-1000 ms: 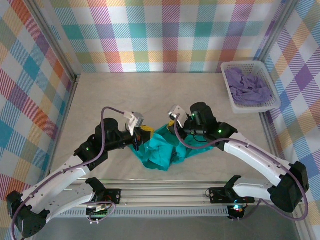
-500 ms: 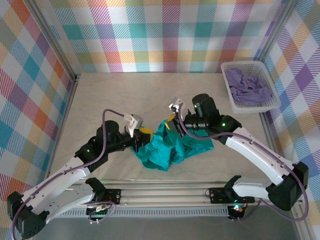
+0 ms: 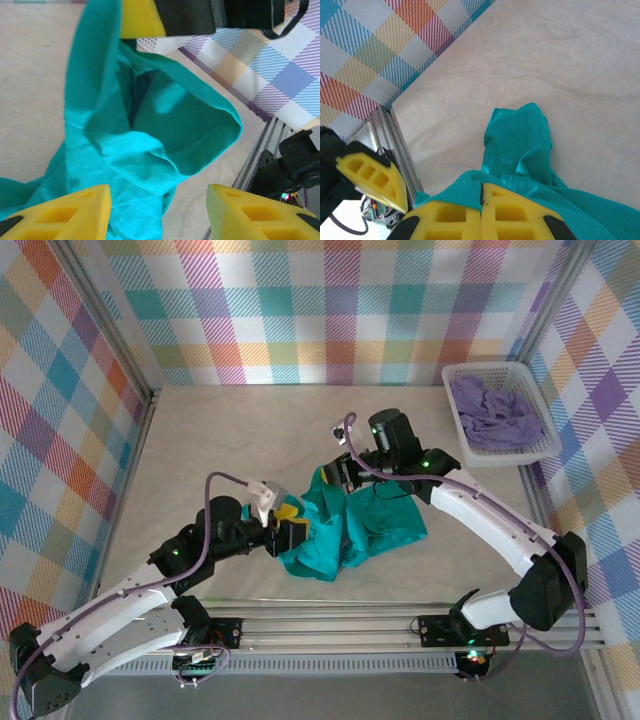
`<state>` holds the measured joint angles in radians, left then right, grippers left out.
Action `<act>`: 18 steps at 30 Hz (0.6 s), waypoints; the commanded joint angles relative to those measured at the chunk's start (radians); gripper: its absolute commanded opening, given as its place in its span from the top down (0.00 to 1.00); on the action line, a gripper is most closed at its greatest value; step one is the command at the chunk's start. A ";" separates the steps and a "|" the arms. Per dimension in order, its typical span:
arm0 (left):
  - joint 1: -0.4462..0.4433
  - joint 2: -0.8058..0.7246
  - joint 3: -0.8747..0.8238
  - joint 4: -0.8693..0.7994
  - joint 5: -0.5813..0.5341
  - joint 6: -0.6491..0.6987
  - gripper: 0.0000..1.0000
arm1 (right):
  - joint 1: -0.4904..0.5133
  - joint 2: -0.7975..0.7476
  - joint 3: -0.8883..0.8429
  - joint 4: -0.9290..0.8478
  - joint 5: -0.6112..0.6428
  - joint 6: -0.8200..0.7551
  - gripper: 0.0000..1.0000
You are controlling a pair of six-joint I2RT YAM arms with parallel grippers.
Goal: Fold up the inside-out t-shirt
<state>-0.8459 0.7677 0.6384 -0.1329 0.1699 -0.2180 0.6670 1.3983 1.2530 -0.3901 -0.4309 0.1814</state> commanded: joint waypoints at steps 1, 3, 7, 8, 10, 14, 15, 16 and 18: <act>-0.031 0.031 0.016 0.033 -0.050 -0.037 0.50 | -0.003 0.010 0.043 0.014 -0.040 0.044 1.00; -0.039 0.053 0.036 0.035 -0.058 -0.046 0.56 | -0.003 0.014 0.045 0.010 -0.039 0.045 1.00; -0.041 0.095 0.061 0.061 -0.054 -0.136 0.67 | -0.003 0.018 0.046 0.000 -0.023 0.037 1.00; -0.042 0.105 0.069 0.068 -0.041 -0.155 0.69 | -0.003 0.018 0.046 0.000 -0.022 0.034 1.00; -0.046 0.126 0.077 0.075 -0.034 -0.180 0.70 | -0.004 0.020 0.047 0.000 -0.019 0.031 1.00; -0.048 0.139 0.081 0.055 -0.058 -0.187 0.71 | -0.005 0.022 0.045 0.003 -0.014 0.025 1.00; -0.048 0.143 0.082 0.056 -0.050 -0.192 0.71 | -0.004 0.024 0.044 0.002 -0.016 0.022 1.00; -0.050 0.147 0.087 0.062 -0.044 -0.198 0.71 | -0.004 0.024 0.043 0.006 -0.018 0.021 1.00; -0.050 0.163 0.101 0.062 -0.049 -0.210 0.70 | -0.004 0.023 0.040 0.006 -0.020 0.022 1.00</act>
<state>-0.8799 0.9184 0.6922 -0.0982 0.1284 -0.3950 0.6670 1.4132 1.2613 -0.3908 -0.4393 0.2054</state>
